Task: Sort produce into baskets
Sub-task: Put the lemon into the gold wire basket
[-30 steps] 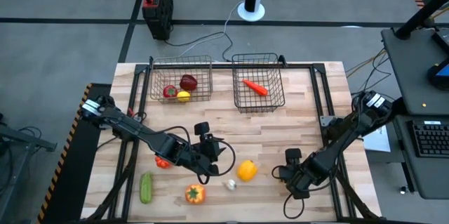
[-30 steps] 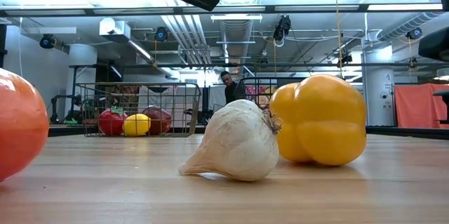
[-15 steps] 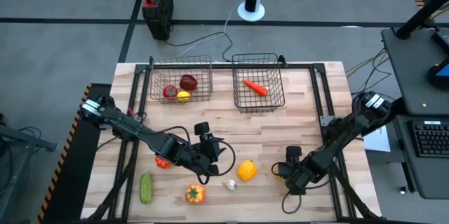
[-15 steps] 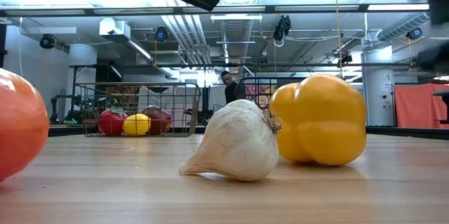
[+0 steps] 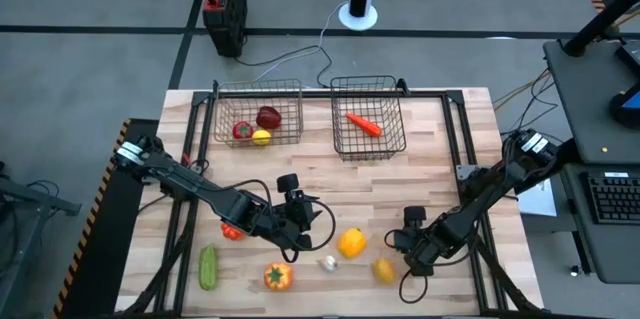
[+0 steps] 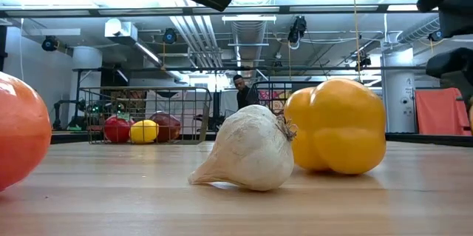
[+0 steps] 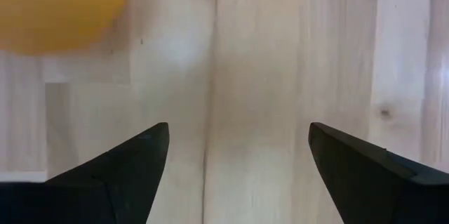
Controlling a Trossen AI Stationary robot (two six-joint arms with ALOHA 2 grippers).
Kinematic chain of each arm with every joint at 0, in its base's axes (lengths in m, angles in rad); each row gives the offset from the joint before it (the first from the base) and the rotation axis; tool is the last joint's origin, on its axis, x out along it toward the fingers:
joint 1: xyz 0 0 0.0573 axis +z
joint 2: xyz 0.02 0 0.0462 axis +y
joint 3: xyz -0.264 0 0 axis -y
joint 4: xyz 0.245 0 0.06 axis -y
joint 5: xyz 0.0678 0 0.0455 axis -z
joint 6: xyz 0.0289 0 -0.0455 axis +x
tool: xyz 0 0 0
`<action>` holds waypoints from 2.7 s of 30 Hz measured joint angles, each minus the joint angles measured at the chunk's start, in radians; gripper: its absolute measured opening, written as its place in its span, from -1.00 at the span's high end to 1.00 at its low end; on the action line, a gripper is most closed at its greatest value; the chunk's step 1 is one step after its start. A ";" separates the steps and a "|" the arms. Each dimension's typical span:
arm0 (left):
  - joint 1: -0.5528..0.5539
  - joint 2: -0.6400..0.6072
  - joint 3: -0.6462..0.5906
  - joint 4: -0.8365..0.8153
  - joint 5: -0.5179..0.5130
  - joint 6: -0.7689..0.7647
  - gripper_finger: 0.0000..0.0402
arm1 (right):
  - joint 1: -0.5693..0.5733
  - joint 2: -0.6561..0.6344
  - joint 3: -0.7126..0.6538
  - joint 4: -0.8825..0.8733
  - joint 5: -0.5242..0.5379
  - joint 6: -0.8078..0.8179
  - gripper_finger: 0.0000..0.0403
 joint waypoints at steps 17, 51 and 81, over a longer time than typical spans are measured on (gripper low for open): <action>0.000 0.029 0.000 0.024 0.056 -0.021 0.30 | -0.021 -0.005 0.169 0.072 0.066 -0.008 -0.60; -0.122 0.396 0.340 0.089 0.415 -0.054 0.43 | 0.110 0.113 0.383 0.077 0.030 -0.279 -0.31; -0.202 0.523 0.720 -0.446 0.112 -0.341 0.43 | 0.024 0.420 0.457 0.226 0.186 -0.318 -0.60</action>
